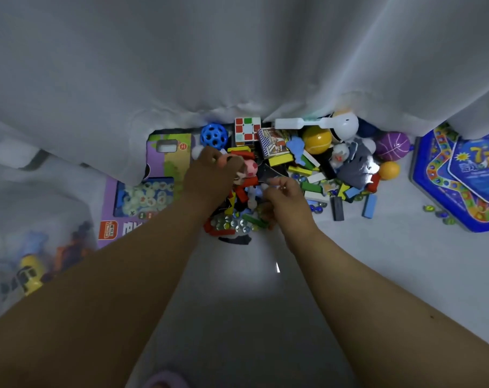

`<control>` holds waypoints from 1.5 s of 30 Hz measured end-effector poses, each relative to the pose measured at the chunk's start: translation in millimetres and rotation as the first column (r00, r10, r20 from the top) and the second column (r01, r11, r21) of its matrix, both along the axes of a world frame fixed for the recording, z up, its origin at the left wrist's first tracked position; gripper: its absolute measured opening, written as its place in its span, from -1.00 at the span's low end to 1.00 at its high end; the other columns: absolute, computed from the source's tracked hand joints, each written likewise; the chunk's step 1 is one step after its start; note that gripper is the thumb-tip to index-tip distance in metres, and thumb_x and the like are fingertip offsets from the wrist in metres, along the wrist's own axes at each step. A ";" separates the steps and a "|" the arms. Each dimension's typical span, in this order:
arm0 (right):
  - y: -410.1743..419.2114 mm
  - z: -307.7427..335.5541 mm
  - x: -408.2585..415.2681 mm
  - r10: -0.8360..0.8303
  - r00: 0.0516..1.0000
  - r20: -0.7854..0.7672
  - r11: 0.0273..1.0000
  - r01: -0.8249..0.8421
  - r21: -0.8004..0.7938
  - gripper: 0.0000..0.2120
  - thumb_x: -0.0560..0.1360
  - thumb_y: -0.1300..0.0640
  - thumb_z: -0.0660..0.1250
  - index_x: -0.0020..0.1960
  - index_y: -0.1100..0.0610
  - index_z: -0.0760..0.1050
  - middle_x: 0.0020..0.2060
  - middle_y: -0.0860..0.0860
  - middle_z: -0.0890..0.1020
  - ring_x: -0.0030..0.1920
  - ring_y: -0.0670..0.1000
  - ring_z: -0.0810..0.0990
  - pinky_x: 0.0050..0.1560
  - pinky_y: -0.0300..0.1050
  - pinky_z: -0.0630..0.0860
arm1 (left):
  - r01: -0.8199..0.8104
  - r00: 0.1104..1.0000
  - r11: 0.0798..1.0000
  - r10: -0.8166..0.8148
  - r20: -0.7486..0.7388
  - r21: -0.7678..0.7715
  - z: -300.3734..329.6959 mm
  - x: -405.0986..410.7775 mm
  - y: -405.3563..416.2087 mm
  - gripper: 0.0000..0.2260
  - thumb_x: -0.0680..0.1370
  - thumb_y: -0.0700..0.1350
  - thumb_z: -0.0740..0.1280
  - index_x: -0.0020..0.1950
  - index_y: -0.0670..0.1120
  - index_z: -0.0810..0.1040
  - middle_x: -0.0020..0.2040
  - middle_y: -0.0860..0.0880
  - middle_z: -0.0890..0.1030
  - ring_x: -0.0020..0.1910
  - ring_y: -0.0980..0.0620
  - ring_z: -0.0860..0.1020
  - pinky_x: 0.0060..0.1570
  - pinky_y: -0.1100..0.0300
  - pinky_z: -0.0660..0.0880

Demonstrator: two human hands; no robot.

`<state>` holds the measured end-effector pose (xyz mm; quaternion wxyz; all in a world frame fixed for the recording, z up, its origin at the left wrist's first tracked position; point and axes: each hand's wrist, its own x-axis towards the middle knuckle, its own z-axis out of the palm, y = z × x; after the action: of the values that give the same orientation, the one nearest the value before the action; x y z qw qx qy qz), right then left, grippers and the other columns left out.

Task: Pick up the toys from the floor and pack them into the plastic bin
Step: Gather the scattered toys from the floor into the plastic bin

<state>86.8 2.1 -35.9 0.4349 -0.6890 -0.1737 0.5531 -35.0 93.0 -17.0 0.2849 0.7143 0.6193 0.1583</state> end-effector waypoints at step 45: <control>-6.7 -20.0 89.9 -0.392 0.885 -0.251 0.915 0.345 -0.209 -0.67 0.40 -0.02 0.44 0.06 0.16 0.59 -0.05 0.15 0.70 -0.04 0.15 0.67 0.14 0.11 0.56 | -0.022 0.992 0.893 0.076 0.102 -0.449 -14.9 76.0 0.9 -0.89 0.50 -0.11 0.37 -0.02 -0.08 0.52 0.03 -0.11 0.60 -0.06 -0.03 0.58 -0.04 0.10 0.54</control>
<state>176.7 -4.7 -55.9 0.4965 -0.6542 0.0702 0.5663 41.0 93.9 -31.9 0.4728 0.6034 0.6393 0.0604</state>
